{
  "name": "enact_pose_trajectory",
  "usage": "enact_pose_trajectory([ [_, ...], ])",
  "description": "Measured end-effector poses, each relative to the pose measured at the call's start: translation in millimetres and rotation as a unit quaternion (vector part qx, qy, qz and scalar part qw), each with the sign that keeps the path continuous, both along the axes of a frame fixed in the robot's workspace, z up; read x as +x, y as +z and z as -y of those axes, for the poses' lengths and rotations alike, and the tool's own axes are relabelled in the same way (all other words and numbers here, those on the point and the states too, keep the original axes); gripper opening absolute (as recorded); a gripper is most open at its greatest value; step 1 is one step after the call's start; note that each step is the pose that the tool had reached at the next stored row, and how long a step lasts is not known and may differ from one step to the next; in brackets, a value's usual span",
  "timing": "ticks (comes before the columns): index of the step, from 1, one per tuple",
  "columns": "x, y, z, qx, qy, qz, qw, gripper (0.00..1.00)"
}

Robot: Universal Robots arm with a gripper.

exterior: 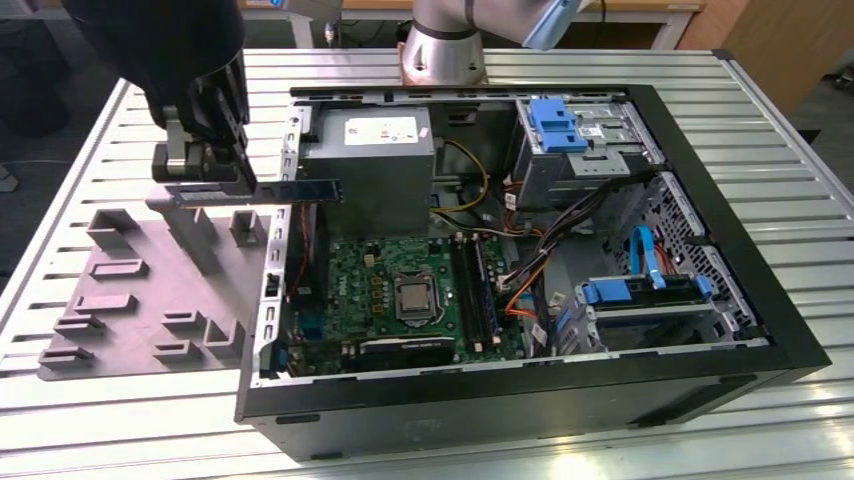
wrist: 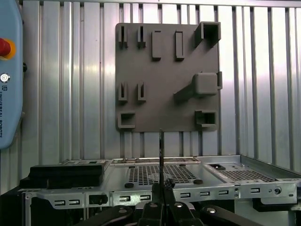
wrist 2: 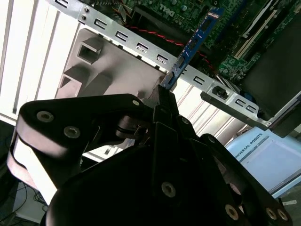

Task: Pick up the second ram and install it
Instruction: 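Pick up the second ram and move it above second insertion slot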

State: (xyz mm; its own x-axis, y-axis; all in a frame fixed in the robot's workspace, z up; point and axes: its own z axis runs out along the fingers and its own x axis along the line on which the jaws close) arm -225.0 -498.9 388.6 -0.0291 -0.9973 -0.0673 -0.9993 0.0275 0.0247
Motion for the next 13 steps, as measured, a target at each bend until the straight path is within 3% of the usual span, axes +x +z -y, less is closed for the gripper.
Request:
enact_pose_trajectory([
  [13, 8.6, 0.0, 0.0, 0.0, 0.0, 0.0, 1.0, 0.12],
])
